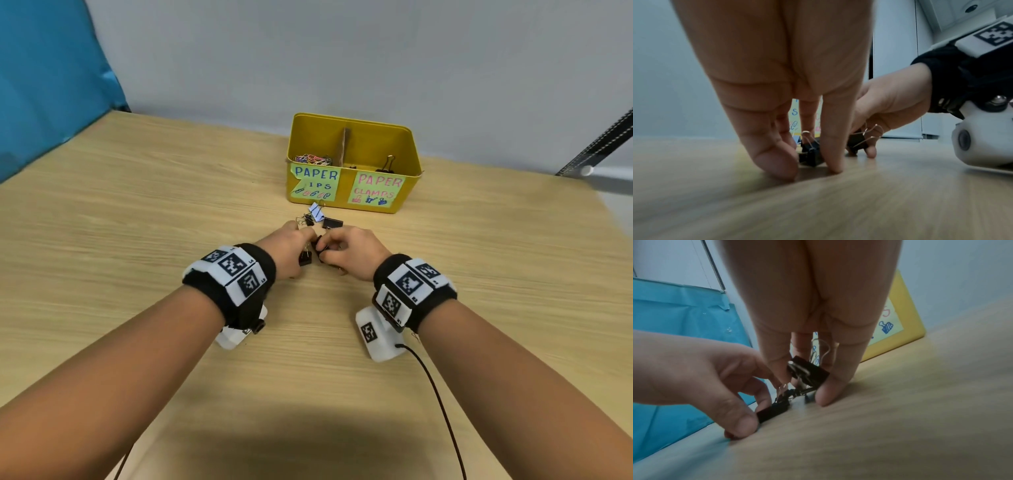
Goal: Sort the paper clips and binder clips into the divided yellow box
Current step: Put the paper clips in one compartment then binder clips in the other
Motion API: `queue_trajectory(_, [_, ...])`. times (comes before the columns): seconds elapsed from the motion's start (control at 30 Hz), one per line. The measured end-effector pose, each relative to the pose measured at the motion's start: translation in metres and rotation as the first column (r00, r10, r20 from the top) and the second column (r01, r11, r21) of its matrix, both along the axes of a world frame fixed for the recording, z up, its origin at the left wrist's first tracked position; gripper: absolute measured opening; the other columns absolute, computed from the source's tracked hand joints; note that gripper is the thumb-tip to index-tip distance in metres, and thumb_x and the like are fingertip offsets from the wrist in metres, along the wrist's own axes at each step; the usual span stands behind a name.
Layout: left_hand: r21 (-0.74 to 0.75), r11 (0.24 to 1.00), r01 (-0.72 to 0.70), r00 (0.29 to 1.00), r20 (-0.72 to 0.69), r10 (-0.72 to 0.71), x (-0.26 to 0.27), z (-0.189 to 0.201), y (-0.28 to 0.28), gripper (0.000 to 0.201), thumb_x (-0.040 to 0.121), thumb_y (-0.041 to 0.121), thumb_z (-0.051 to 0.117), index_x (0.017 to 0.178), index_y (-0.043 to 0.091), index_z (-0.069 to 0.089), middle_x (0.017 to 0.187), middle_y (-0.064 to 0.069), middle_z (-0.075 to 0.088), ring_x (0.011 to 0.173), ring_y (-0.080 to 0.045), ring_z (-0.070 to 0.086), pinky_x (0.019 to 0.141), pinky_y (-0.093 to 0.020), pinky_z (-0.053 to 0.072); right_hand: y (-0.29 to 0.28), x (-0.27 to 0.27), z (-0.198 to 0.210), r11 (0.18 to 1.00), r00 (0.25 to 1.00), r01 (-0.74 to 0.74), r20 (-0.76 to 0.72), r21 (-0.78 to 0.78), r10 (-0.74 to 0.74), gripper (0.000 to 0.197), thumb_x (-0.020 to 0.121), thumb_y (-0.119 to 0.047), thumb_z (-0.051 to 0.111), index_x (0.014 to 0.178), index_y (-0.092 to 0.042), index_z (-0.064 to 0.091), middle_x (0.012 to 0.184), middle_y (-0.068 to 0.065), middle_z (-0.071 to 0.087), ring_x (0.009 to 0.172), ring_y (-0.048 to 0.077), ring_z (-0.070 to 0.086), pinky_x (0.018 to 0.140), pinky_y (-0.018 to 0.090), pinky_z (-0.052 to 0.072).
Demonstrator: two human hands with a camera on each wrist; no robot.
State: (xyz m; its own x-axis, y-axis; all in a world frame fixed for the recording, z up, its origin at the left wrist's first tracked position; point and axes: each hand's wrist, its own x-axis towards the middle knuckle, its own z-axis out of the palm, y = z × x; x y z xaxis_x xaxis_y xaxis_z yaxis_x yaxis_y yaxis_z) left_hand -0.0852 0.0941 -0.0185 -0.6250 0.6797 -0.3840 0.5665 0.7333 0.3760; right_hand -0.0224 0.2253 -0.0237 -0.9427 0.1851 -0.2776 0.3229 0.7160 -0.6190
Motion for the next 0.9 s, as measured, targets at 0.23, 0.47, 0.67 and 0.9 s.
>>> queue_trajectory(0.23, [-0.036, 0.99, 0.133, 0.973, -0.187, -0.138, 0.003, -0.005, 0.007, 0.037, 0.091, 0.001, 0.044, 0.126, 0.008, 0.051, 0.123, -0.015, 0.052, 0.111, -0.03, 0.055, 0.091, -0.036, 0.047, 0.003, 0.007, 0.008, 0.983, 0.996, -0.073, -0.039, 0.17, 0.081, 0.026, 0.084, -0.016, 0.061, 0.107, -0.016, 0.073, 0.105, 0.002, 0.067, 0.09, 0.011, 0.054, 0.071, 0.007, 0.031])
queue_trajectory(0.47, [0.294, 0.952, -0.086, 0.991, -0.071, 0.111, -0.008, 0.023, 0.014, 0.036, 0.091, 0.01, 0.051, 0.126, 0.01, 0.054, 0.122, -0.013, 0.061, 0.111, -0.027, 0.058, 0.091, -0.03, 0.044, 0.019, -0.003, 0.045, 0.965, 0.982, -0.028, -0.173, 0.261, 0.075, 0.025, 0.083, -0.02, 0.064, 0.106, -0.018, 0.073, 0.109, 0.004, 0.069, 0.101, 0.019, 0.061, 0.08, 0.017, 0.036])
queue_trajectory(0.67, [0.566, 0.806, -0.172, 0.96, -0.087, 0.266, -0.032, 0.076, 0.037, 0.038, 0.091, 0.01, 0.048, 0.129, 0.011, 0.053, 0.127, -0.009, 0.06, 0.108, -0.021, 0.059, 0.087, -0.022, 0.042, 0.048, -0.037, 0.088, 0.934, 0.833, 0.263, -0.546, 0.241, -0.094, 0.028, 0.087, -0.026, 0.061, 0.111, -0.017, 0.069, 0.115, 0.005, 0.065, 0.102, 0.017, 0.06, 0.092, 0.021, 0.042])
queue_trajectory(0.9, [0.604, 0.787, -0.127, 0.94, -0.179, 0.289, -0.059, 0.097, 0.08, 0.036, 0.09, 0.009, 0.044, 0.124, 0.009, 0.057, 0.127, -0.009, 0.06, 0.117, -0.022, 0.055, 0.098, -0.027, 0.041, 0.082, -0.07, 0.077, 0.882, 0.777, 0.432, -0.573, 0.188, -0.259, 0.025, 0.09, -0.011, 0.051, 0.109, -0.012, 0.067, 0.123, 0.008, 0.059, 0.115, 0.021, 0.056, 0.097, 0.018, 0.034])
